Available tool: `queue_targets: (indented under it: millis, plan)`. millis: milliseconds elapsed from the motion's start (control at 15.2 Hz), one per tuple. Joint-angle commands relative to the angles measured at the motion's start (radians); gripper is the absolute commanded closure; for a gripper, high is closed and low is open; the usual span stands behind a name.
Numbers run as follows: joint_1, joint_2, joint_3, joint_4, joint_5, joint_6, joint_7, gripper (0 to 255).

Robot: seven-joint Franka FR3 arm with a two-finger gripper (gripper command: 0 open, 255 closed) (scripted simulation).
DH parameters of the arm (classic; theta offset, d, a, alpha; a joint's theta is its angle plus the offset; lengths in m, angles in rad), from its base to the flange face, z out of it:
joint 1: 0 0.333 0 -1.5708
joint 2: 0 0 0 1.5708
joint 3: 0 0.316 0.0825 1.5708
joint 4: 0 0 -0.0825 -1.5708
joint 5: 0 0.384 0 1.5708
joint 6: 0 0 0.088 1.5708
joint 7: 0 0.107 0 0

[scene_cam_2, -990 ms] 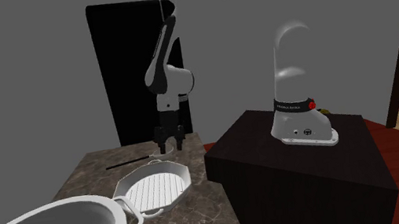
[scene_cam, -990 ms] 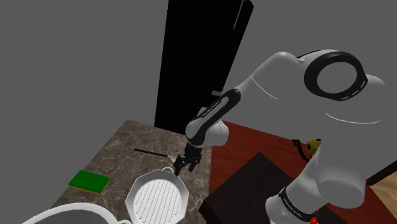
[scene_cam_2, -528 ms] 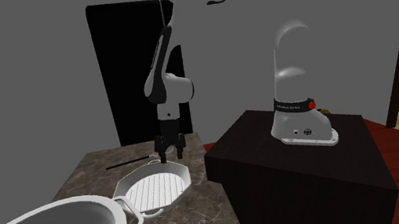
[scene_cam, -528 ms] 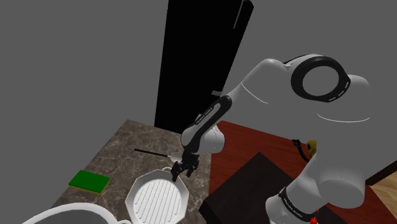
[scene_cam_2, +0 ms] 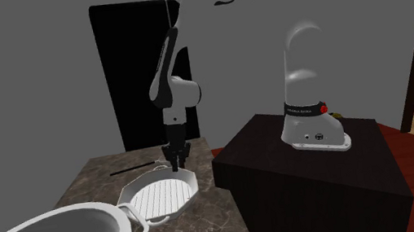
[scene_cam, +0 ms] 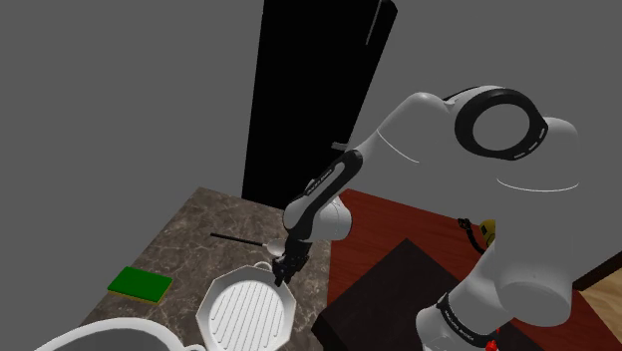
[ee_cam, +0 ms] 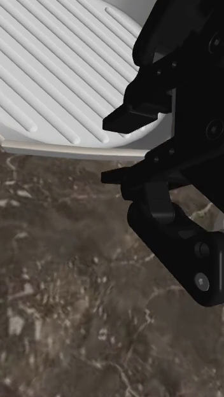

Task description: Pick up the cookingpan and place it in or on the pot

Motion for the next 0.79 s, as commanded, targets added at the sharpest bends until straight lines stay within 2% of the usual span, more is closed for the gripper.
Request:
queue_targets:
  millis: [0, 462, 726]
  plan:
    - [0.0, 0.0, 0.0, 0.0, 0.0, 0.0, 0.0, 255]
    - [0.0, 0.0, 0.0, 0.0, 0.0, 0.0, 0.0, 255]
    - [0.01, -0.065, -0.013, -0.025, -0.022, -0.038, 0.036, 255]
